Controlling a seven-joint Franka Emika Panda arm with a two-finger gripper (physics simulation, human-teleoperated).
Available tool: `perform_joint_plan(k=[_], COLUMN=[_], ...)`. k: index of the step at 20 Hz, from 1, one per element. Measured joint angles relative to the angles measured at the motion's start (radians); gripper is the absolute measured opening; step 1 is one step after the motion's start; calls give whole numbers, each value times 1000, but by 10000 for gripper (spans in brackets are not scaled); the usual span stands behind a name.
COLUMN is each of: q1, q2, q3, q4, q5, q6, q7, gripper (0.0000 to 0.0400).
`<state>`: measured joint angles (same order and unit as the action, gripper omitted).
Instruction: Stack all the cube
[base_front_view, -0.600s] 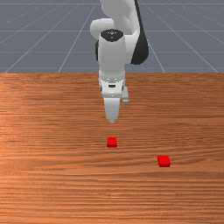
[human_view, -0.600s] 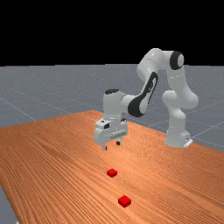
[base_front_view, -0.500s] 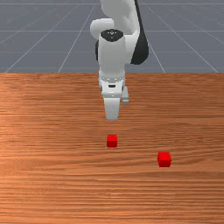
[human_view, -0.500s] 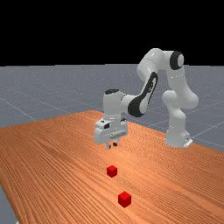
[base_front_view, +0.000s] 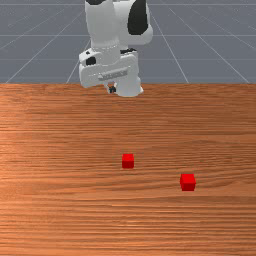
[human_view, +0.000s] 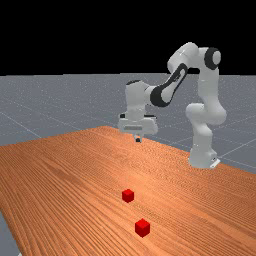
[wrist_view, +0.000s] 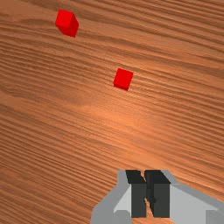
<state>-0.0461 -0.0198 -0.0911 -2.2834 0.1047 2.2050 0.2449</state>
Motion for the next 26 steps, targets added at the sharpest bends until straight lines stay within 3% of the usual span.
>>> perform_joint_plan(k=[3,8,9,10,11,13,19,26], q1=[-8,-4,0,7,14,21,-8,32], q2=[-14,46,75,106,133,208,542,651], q3=[0,7,14,23,29,37,57,73], q4=[-23,1,14,29,44,107,343,364], q5=[40,63,67,70,72,87,158,151], q6=[13,61,87,115,140,180,208,304], q7=[243,298,298,296,294,292,283,294], gripper=[4,0,157,252,310,367,398,400])
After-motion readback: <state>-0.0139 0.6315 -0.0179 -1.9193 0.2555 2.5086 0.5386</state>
